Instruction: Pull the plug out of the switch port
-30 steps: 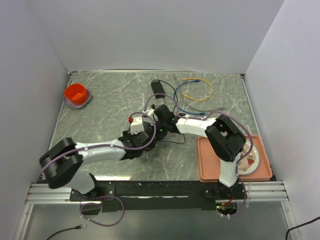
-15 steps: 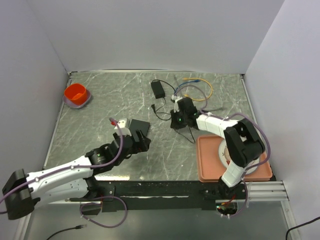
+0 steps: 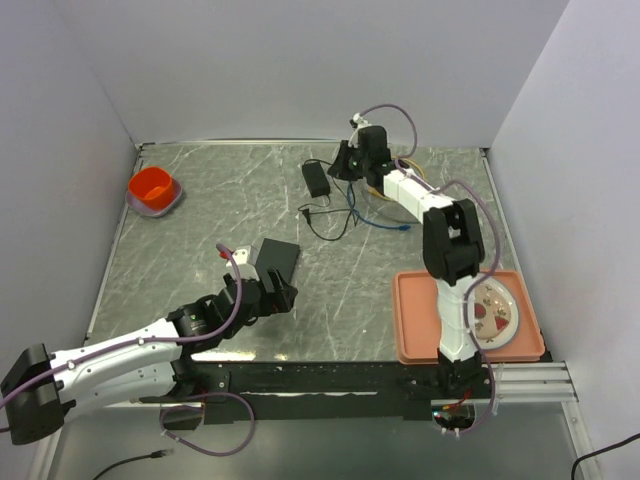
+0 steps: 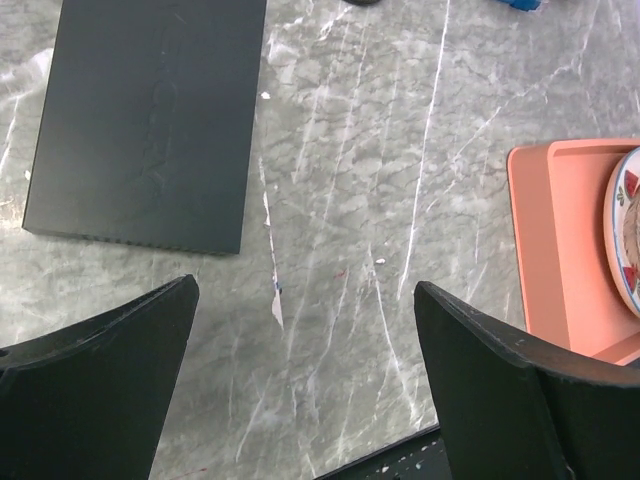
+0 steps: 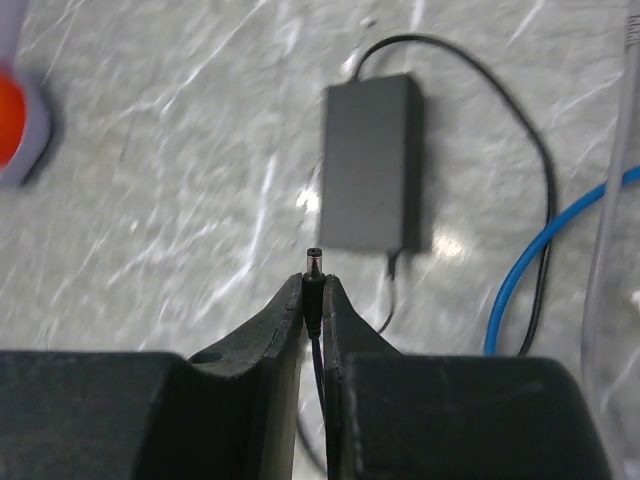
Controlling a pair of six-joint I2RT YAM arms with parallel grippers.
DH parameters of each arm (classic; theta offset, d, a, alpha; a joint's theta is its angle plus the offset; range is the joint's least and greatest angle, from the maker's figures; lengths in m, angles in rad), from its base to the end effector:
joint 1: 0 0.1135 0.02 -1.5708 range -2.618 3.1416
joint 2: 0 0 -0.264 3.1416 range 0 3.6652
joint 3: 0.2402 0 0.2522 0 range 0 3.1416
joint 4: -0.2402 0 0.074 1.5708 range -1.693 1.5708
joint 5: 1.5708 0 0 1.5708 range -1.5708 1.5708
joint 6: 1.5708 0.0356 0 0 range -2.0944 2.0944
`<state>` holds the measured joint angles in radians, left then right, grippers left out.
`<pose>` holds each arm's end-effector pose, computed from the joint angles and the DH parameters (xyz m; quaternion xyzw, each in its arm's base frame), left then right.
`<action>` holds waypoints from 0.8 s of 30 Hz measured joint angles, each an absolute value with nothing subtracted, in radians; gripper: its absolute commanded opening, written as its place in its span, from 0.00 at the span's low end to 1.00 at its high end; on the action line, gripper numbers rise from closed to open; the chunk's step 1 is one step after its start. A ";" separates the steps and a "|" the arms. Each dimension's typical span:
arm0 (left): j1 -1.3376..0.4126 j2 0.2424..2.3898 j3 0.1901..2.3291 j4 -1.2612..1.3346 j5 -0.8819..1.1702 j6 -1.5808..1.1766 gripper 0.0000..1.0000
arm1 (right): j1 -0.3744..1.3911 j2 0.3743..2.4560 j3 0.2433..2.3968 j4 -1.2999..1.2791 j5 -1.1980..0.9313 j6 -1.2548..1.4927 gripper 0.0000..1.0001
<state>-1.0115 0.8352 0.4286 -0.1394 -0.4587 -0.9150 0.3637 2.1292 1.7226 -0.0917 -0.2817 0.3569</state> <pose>0.1100 -0.1460 0.2125 -0.0704 0.8531 -0.2789 0.4352 0.4672 0.1884 0.2439 -0.0746 0.8509 0.2913 0.4308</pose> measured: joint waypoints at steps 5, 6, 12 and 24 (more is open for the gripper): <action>-1.013 0.834 0.429 -0.144 -0.460 -0.915 0.97 | 0.348 2.292 1.842 -0.121 -0.277 0.402 0.47; -1.013 0.833 0.428 -0.144 -0.460 -0.915 0.97 | 0.348 2.313 1.850 -0.122 -0.273 0.409 0.53; -1.014 0.792 0.428 -0.149 -0.485 -0.923 0.97 | 0.364 2.130 1.463 0.080 -0.167 0.437 0.76; -1.011 0.991 0.529 -0.237 -0.594 -1.045 0.96 | 0.614 1.517 1.144 0.382 -0.103 0.426 0.21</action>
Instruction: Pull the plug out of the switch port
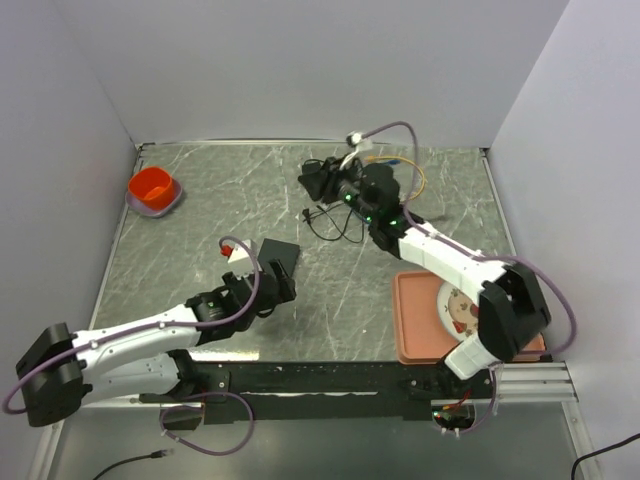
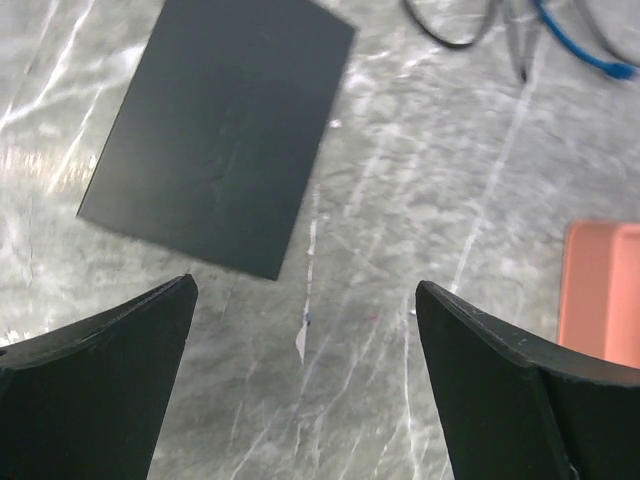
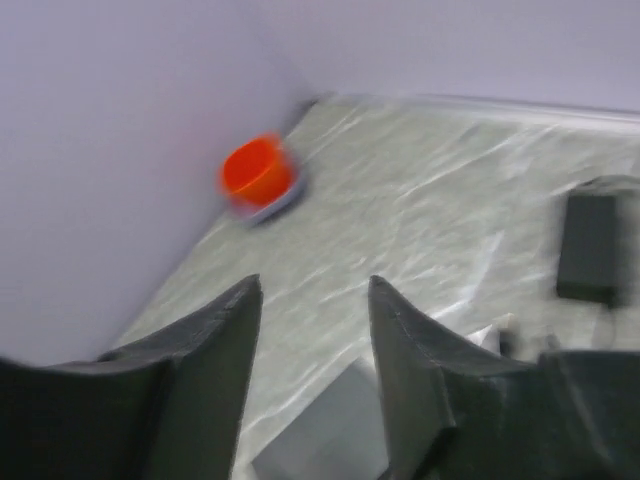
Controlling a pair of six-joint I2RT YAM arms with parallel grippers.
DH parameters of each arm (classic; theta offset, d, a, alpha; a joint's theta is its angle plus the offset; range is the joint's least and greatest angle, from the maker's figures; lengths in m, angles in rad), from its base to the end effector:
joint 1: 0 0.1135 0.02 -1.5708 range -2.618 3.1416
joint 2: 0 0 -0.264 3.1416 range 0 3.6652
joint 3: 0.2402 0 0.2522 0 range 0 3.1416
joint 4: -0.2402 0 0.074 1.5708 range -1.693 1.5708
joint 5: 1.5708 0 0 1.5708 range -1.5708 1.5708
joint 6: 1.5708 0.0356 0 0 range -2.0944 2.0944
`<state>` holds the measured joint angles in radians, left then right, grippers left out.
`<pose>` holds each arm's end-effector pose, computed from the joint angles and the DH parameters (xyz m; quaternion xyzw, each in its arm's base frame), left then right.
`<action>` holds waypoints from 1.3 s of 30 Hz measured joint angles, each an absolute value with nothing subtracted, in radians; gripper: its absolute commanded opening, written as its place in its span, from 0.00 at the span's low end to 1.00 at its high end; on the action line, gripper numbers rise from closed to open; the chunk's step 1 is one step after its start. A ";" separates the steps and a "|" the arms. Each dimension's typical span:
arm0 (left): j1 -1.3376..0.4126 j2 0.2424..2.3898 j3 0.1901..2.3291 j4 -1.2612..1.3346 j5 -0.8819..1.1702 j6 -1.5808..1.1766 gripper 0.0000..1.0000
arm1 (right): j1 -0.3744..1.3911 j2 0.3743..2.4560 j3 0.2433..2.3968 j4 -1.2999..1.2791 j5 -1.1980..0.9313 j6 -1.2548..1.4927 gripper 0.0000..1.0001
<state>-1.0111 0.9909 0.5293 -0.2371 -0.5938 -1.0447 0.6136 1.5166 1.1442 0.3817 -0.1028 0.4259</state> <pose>0.1234 -0.1595 0.2124 -0.1381 0.8646 -0.2088 0.4357 0.2964 0.2132 0.3449 -0.1022 0.6964 0.3837 0.5978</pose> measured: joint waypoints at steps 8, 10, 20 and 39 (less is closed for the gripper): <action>-1.010 1.027 0.501 -0.312 -0.620 -1.333 0.01 | 0.637 1.797 1.028 0.384 -0.350 0.493 0.00; -1.009 0.997 0.478 -0.329 -0.634 -1.388 0.01 | 0.637 1.860 1.045 0.342 -0.374 0.493 0.00; -0.979 1.097 0.470 -0.402 -0.670 -1.612 0.01 | 0.609 2.140 1.449 0.259 -0.413 0.509 0.00; -0.818 1.203 0.406 -0.197 -0.489 -1.635 0.01 | 0.653 2.263 1.479 0.178 -0.443 0.508 0.00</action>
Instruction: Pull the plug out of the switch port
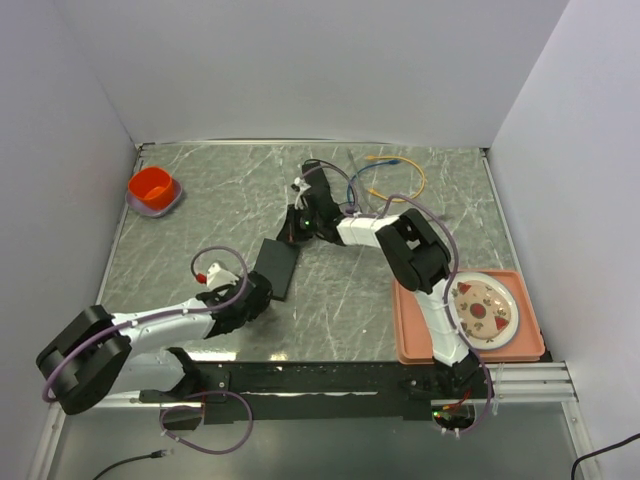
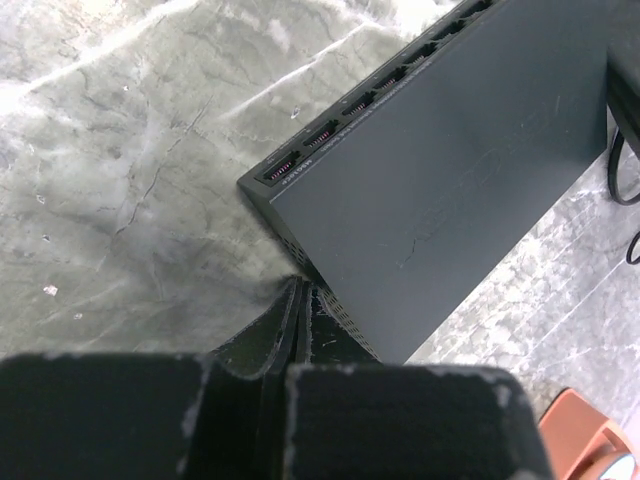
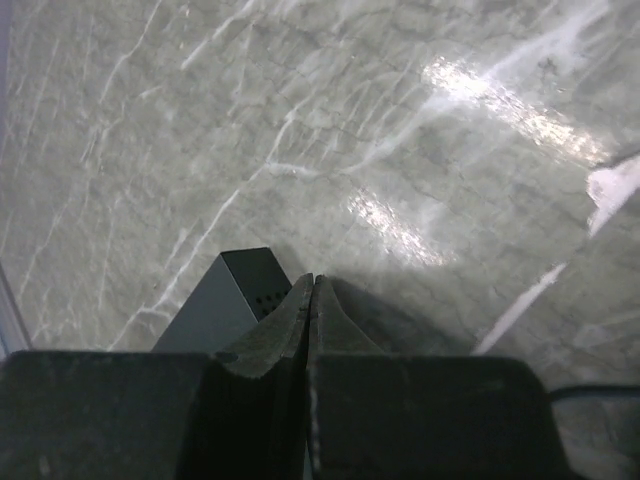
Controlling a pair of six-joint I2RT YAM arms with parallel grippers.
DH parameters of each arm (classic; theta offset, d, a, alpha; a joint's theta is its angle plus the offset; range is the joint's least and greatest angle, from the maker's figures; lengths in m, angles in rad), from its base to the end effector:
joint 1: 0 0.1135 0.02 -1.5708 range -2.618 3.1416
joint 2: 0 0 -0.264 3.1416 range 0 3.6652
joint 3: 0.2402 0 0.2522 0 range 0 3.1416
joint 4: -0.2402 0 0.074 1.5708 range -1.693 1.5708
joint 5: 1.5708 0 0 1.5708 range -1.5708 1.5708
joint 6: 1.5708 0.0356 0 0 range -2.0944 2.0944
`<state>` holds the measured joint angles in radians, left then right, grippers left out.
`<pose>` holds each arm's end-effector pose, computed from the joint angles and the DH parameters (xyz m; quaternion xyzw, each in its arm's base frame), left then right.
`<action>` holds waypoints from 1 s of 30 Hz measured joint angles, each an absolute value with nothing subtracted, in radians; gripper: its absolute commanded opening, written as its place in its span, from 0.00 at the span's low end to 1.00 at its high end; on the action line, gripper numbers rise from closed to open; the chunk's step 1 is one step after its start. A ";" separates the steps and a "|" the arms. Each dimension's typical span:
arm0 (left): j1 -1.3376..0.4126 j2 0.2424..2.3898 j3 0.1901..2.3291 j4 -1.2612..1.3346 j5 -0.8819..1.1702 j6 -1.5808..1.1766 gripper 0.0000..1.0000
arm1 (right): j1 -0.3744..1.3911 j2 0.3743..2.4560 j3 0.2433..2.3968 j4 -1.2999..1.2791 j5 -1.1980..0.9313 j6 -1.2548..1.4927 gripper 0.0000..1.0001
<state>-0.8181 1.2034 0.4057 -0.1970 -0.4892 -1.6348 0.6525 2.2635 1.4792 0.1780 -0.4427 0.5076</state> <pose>0.1466 -0.1321 0.1380 -0.4325 0.8265 -0.1811 0.3116 0.3814 0.3106 0.1256 -0.1641 0.8547 0.4107 0.2719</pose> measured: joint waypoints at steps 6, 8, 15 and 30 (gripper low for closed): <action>-0.741 1.172 0.387 -0.191 -0.416 -1.590 0.01 | 0.653 2.151 1.312 0.241 -0.366 0.485 0.00; -0.715 1.166 0.379 -0.190 -0.405 -1.575 0.01 | 0.656 2.105 1.244 0.255 -0.338 0.481 0.00; -0.650 1.239 0.430 -0.184 -0.413 -1.446 0.01 | 0.695 1.974 1.045 0.331 -0.165 0.477 0.00; -0.566 1.575 0.689 -0.130 -0.612 -1.046 0.07 | 0.783 1.876 0.824 0.506 0.068 0.512 0.00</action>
<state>-0.5655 1.5753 0.6891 -0.1299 -0.6117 -1.0458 0.7830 1.8763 0.8238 0.5060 0.0685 0.5121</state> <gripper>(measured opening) 0.067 0.007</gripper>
